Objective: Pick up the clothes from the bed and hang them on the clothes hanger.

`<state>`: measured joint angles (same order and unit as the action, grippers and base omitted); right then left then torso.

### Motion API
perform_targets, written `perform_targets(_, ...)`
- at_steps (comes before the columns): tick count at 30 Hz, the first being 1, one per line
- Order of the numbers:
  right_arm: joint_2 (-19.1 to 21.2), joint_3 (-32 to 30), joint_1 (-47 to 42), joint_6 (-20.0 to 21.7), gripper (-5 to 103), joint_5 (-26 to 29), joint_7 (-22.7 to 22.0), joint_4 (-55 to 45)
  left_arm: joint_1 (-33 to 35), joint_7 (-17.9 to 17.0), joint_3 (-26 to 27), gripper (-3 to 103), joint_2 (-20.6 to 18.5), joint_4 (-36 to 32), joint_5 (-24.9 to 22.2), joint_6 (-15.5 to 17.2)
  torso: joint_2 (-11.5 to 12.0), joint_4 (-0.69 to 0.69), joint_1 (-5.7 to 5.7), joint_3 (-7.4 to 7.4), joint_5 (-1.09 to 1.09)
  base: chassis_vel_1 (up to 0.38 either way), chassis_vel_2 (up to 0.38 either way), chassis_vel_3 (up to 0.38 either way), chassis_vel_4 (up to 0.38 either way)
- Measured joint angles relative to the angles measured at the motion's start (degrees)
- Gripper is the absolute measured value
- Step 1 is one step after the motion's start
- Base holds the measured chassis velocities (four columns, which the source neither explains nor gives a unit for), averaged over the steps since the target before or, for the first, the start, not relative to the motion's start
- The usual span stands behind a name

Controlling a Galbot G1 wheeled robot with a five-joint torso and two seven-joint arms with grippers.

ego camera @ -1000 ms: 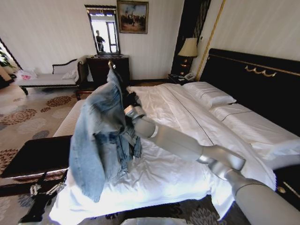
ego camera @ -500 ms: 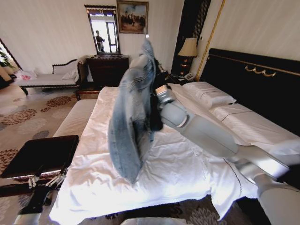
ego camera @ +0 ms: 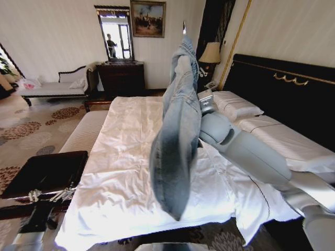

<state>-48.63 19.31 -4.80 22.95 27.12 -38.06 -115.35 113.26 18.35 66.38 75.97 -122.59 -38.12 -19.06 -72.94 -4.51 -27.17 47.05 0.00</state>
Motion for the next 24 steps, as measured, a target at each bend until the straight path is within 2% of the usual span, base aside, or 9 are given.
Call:
perform_targets(12, 3.94, -2.84, -1.12, 0.41, 22, 2.62, -1.01, -3.52, -0.16, -0.78, 1.0, 100, -0.26, -2.11, -0.14, 0.7, 0.0, 0.01, 0.0, 0.0, 0.0, 0.0, 0.0, 0.0, 0.0)
perform_targets(24, 10.13, -5.45, -4.16, 0.6, 22, 6.6, -2.16, -8.21, -0.02, -1.63, 1.97, 100, -1.58, -3.86, -0.78, 1.29, 0.0, -0.01, 0.0, -0.01, 0.0, 0.0, 0.0, 0.0, 0.0)
